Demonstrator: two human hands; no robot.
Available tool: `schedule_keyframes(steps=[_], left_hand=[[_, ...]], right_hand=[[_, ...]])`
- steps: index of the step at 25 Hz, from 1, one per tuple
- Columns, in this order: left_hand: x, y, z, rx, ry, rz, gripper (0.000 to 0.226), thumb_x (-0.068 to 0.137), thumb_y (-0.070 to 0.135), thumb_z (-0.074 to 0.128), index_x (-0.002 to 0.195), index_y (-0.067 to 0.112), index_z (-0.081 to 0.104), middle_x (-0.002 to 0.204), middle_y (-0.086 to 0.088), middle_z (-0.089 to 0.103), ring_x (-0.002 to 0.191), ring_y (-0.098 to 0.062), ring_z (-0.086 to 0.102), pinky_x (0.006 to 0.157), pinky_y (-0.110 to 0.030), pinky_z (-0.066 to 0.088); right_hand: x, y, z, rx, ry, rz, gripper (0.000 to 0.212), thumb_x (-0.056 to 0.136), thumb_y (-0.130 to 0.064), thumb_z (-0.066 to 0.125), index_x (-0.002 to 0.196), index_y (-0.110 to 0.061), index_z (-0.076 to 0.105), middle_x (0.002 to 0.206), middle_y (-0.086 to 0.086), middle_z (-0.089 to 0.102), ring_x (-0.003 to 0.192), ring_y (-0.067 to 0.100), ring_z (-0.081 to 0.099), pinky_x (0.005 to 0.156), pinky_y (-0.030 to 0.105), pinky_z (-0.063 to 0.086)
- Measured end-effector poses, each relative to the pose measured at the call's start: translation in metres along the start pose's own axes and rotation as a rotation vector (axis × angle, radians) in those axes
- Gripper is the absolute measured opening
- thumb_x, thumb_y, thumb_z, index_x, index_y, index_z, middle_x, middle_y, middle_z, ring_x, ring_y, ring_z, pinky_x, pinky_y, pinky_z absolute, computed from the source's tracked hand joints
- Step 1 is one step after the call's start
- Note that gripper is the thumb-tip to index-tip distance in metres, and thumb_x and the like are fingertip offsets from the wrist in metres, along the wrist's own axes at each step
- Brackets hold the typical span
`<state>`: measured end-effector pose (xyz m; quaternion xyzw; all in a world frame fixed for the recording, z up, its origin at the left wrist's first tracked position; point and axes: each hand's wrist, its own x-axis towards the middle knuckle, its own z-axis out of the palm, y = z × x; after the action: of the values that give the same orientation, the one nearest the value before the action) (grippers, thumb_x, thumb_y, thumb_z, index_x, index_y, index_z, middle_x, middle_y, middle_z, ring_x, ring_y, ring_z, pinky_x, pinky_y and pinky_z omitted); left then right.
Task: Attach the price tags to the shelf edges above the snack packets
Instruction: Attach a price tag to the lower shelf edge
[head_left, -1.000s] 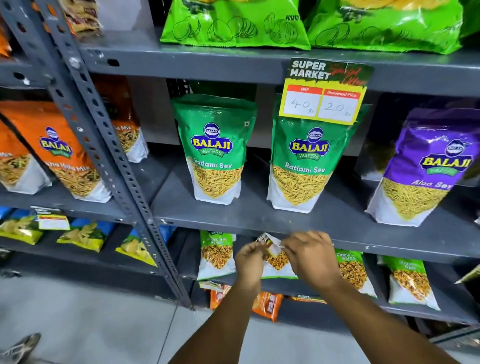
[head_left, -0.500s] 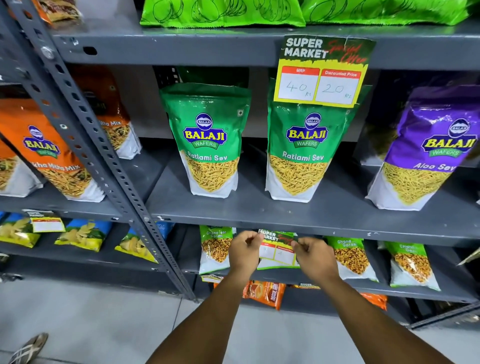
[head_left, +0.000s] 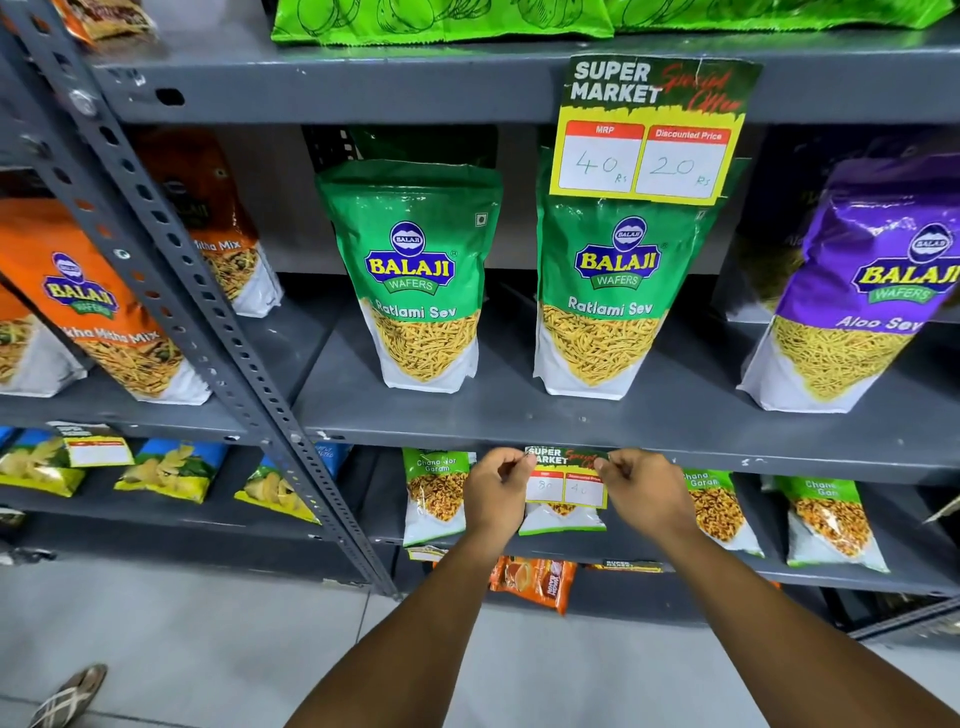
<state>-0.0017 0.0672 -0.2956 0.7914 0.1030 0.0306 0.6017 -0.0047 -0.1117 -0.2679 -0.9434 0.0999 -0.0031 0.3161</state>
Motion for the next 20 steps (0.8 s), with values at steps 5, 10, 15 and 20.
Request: schedule_keyframes(steps=[5, 10, 15, 20], left_hand=[[0.007, 0.001, 0.001, 0.044, 0.015, -0.026, 0.015, 0.086, 0.03, 0.065, 0.076, 0.019, 0.065, 0.068, 0.006, 0.063, 0.065, -0.01, 0.058, 0.064, -0.028, 0.046], [0.008, 0.014, -0.004, 0.392, 0.227, 0.066, 0.034, 0.074, 0.042, 0.074, 0.069, 0.02, 0.049, 0.065, 0.001, 0.059, 0.065, -0.024, 0.056, 0.057, -0.037, 0.047], [0.018, 0.037, -0.017, 0.856, 0.184, 0.356, 0.039, 0.067, 0.041, 0.08, 0.073, 0.018, 0.049, 0.075, -0.003, 0.064, 0.074, -0.029, 0.056, 0.061, -0.038, 0.044], [0.01, 0.051, -0.024, 0.917, 0.116, 0.497, 0.038, 0.067, 0.045, 0.078, 0.072, 0.017, 0.052, 0.073, -0.004, 0.063, 0.073, -0.029, 0.055, 0.06, -0.038, 0.042]], right_hand=[[0.001, -0.008, -0.005, -0.043, -0.011, 0.016, 0.046, 0.087, -0.046, 0.053, 0.05, -0.021, 0.047, 0.046, -0.004, 0.049, 0.058, 0.027, 0.056, 0.06, 0.034, 0.05], [0.009, -0.019, -0.025, -0.482, 0.041, -0.098, 0.048, 0.085, -0.06, 0.047, 0.066, -0.018, 0.061, 0.066, 0.002, 0.065, 0.068, 0.029, 0.062, 0.063, 0.029, 0.043], [0.027, -0.026, -0.041, -0.661, 0.098, -0.306, 0.036, 0.074, -0.058, 0.065, 0.079, -0.022, 0.058, 0.084, 0.001, 0.069, 0.084, 0.027, 0.063, 0.077, 0.035, 0.037], [0.012, 0.005, -0.048, -0.624, 0.173, -0.438, 0.038, 0.067, -0.053, 0.073, 0.089, -0.023, 0.067, 0.088, 0.002, 0.067, 0.091, 0.029, 0.063, 0.077, 0.039, 0.042]])
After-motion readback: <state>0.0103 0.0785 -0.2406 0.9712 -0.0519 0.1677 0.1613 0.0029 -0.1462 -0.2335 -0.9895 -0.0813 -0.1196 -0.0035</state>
